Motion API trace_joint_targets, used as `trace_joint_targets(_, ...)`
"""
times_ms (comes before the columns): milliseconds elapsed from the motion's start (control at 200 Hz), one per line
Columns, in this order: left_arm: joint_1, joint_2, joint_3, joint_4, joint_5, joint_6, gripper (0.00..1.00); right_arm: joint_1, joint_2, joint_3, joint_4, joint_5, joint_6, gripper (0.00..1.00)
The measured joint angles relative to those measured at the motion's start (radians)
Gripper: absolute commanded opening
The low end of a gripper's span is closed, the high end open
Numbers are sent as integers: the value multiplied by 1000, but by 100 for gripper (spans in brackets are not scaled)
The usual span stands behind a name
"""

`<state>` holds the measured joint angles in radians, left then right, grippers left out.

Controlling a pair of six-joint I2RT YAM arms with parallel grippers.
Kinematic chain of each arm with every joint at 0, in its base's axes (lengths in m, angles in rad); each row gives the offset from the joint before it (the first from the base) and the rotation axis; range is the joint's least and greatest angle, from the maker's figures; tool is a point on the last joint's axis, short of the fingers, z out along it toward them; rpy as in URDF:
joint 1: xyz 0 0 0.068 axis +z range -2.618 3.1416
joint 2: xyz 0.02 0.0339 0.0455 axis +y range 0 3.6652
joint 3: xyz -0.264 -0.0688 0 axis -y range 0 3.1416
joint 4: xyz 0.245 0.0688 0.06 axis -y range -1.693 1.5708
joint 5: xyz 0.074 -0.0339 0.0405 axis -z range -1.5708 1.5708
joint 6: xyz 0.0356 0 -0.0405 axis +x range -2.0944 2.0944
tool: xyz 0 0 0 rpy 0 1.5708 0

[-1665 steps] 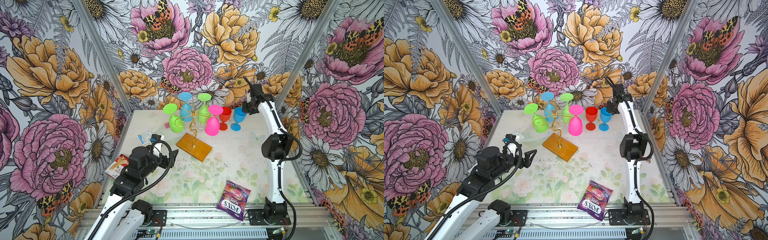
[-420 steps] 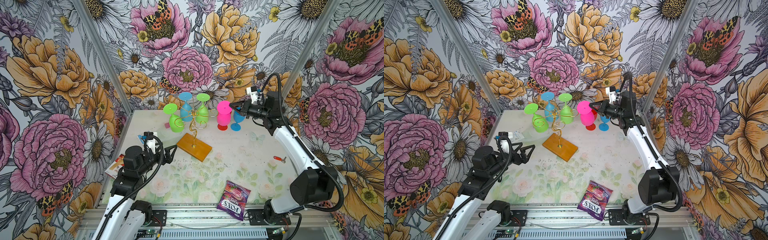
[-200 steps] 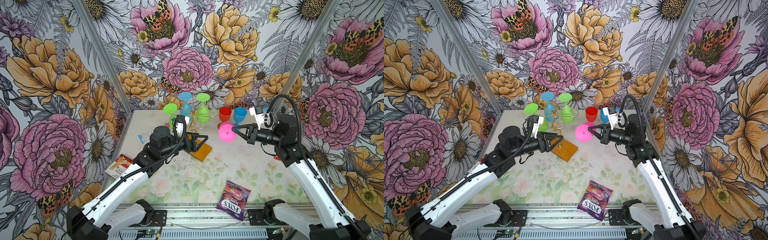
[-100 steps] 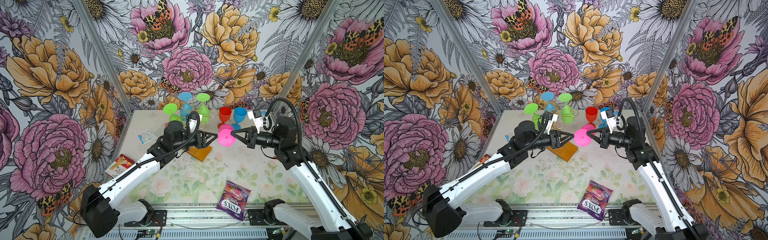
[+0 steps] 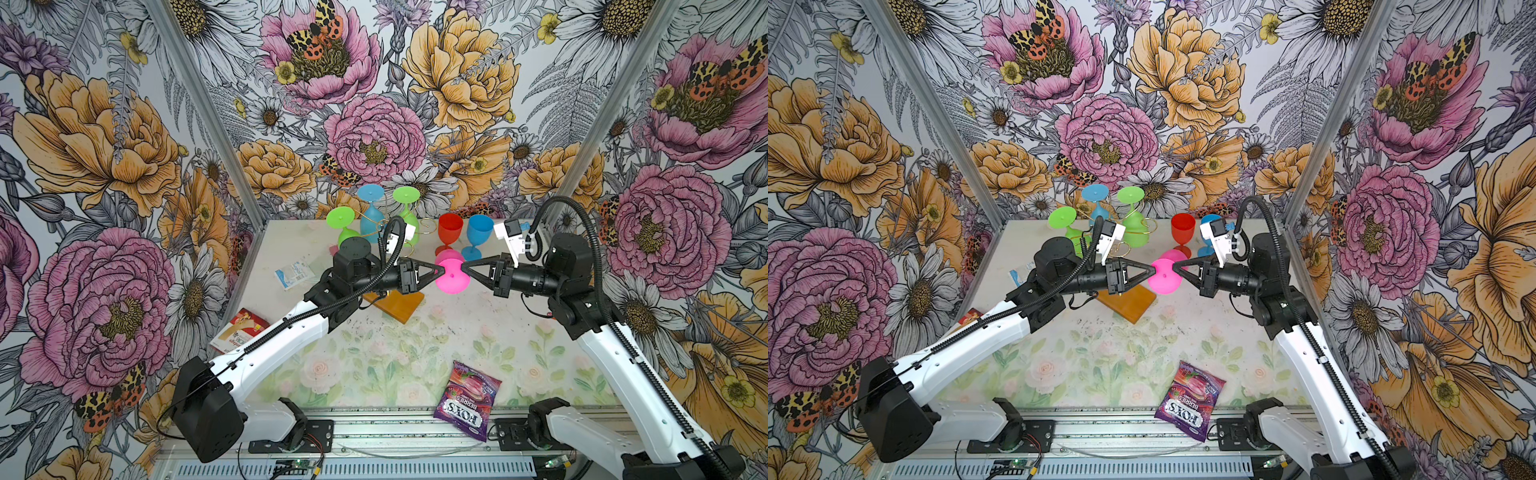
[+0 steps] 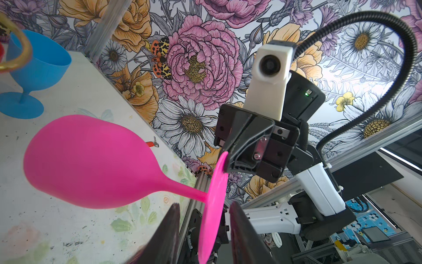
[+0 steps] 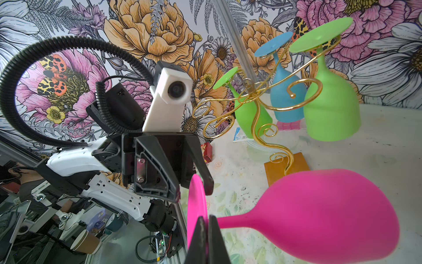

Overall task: Take the wine glass off the wine glass rack
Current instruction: Pick up the wine glass from the wine glass rack.

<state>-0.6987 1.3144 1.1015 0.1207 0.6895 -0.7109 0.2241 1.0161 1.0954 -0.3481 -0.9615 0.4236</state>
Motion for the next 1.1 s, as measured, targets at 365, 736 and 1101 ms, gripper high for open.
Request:
trace_joint_targets(365,-11,4,-10,5,38,-18,22,0,0,0,0,18,-6,0)
trace_joint_targets(736,-11,4,-19,3,44,-20,0,0,2,0,0,14,-3,0)
trace_joint_targets(1101,-11,4,-29,-4,61,0,0,-32,21,1,0,24,35,37)
